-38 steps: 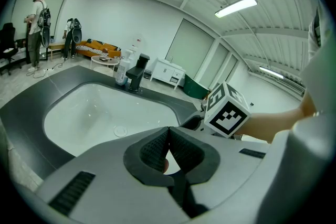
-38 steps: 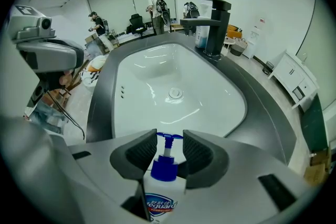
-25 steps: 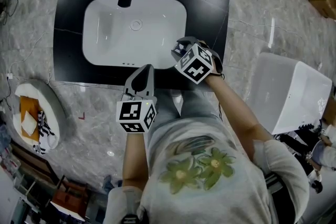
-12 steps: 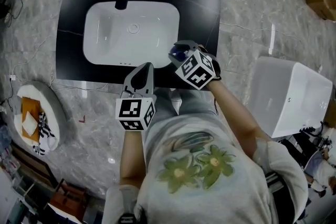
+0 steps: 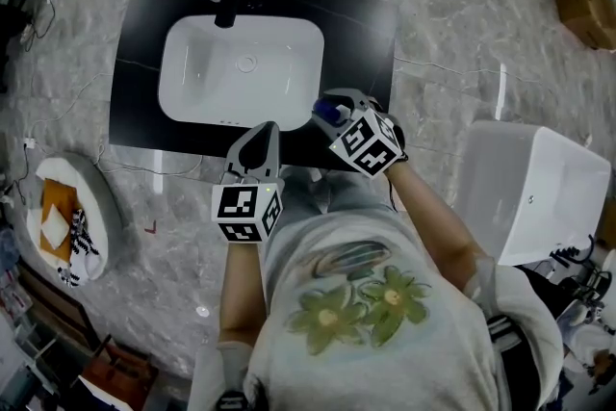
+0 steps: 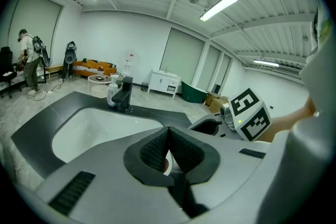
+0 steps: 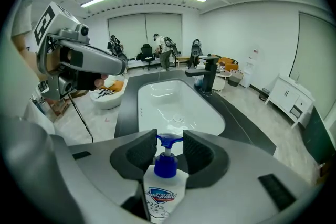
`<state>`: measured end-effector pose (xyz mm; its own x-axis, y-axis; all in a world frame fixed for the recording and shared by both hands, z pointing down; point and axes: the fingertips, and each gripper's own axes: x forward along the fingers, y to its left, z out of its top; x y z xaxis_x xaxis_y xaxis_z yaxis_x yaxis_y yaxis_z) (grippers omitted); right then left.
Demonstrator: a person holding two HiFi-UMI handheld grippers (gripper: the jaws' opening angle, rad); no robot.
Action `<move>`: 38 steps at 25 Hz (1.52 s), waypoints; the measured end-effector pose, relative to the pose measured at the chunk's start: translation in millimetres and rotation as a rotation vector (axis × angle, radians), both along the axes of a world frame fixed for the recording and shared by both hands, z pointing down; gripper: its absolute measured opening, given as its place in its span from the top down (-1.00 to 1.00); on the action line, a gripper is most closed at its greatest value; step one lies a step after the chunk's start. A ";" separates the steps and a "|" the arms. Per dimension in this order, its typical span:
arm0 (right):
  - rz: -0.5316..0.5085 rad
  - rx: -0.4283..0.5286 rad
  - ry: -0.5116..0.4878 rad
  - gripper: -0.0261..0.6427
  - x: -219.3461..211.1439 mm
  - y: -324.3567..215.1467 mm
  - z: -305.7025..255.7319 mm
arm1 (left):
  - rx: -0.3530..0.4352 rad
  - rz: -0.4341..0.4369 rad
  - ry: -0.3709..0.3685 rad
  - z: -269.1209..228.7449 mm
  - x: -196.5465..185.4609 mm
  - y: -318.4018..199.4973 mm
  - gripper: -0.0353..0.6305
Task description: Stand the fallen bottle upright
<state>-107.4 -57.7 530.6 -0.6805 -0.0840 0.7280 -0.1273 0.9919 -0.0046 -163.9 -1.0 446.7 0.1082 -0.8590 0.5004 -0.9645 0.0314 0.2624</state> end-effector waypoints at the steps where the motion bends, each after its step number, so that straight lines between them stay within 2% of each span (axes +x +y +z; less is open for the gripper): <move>1: -0.001 0.003 -0.007 0.41 2.1 1.0 -2.3 | 0.003 -0.002 -0.002 -1.7 1.9 1.0 0.84; 19: -0.030 0.055 -0.085 0.41 34.3 18.5 -31.3 | 0.016 -0.014 -0.027 -13.2 30.7 17.0 0.84; 38: 0.019 0.091 -0.133 0.41 67.1 22.6 -47.0 | 0.005 0.077 -0.011 -2.8 60.5 8.4 0.84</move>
<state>-40.3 -35.0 483.6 -0.7678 -0.1595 0.6205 -0.1503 0.9863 0.0675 -103.4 7.4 443.9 0.1685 -0.8506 0.4980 -0.9667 -0.0440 0.2520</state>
